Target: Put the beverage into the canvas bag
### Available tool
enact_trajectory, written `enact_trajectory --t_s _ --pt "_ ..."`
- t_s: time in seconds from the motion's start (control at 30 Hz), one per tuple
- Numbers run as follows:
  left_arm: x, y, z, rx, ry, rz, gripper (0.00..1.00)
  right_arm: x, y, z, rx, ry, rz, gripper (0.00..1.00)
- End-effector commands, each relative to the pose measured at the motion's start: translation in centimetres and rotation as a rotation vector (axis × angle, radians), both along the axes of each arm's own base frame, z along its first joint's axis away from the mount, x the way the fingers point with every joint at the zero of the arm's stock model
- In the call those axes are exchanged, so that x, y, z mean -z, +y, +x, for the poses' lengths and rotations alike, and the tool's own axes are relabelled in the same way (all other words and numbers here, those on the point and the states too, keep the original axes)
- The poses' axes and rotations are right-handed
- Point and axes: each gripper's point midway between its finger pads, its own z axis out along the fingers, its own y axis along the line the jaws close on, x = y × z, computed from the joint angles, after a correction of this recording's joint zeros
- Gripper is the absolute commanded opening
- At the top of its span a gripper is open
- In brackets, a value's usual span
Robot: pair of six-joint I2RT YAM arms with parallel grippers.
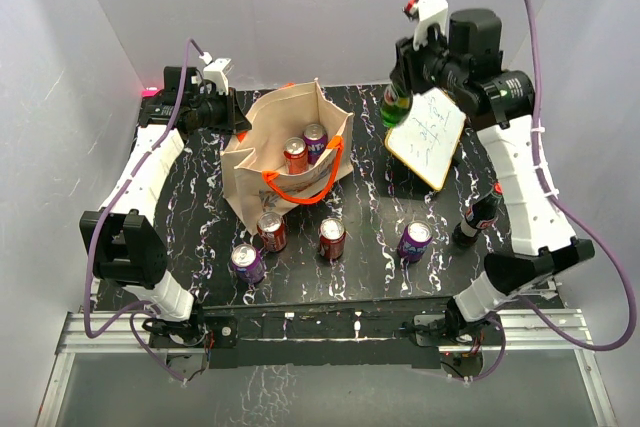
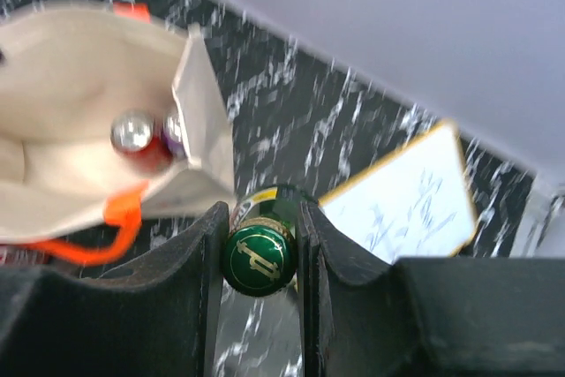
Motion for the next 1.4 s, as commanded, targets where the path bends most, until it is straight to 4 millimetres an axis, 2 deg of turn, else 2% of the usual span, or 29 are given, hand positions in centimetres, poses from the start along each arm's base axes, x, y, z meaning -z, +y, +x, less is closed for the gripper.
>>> enact_trajectory --t_s 0.0,0.1,0.17,0.3,0.47,0.6,0.87,1.03,1.2,1.37 --pt "-1.4 -0.6 0.3 0.035 -0.049 -0.017 0.00 -13.0 2.9 0.0 -0.050 -0.387 0.084 0.08" --pt "-1.5 -0.6 0.3 0.036 -0.053 -0.013 0.00 -15.1 5.4 -0.3 -0.100 -0.445 0.112 0.08" --pt "-1.6 -0.6 0.4 0.035 -0.057 -0.011 0.00 -15.5 7.1 -0.5 -0.137 -0.467 0.128 0.08" --pt "-1.6 -0.6 0.4 0.037 -0.059 -0.015 0.00 -16.2 10.8 -1.2 -0.225 -0.505 0.180 0.08" --pt "-1.7 -0.8 0.0 0.040 -0.054 -0.026 0.00 -15.5 14.5 -1.3 -0.319 -0.475 0.241 0.08" --pt "-1.9 -0.6 -0.5 0.039 -0.061 -0.022 0.00 -11.8 17.2 0.2 -0.374 -0.391 0.247 0.08" --pt "-2.5 -0.3 -1.2 0.040 -0.080 -0.003 0.00 -5.4 20.3 1.4 -0.444 -0.222 0.254 0.08" --pt "-2.3 -0.1 -1.4 0.042 -0.081 0.010 0.00 -2.5 20.6 1.6 -0.458 -0.153 0.222 0.08" --pt "-2.5 -0.2 -1.3 0.046 -0.090 0.008 0.00 1.5 20.7 1.7 -0.448 -0.036 0.174 0.08" --pt "-2.7 -0.3 -1.3 0.053 -0.095 0.003 0.00 4.8 20.3 2.6 -0.416 0.005 0.111 0.08"
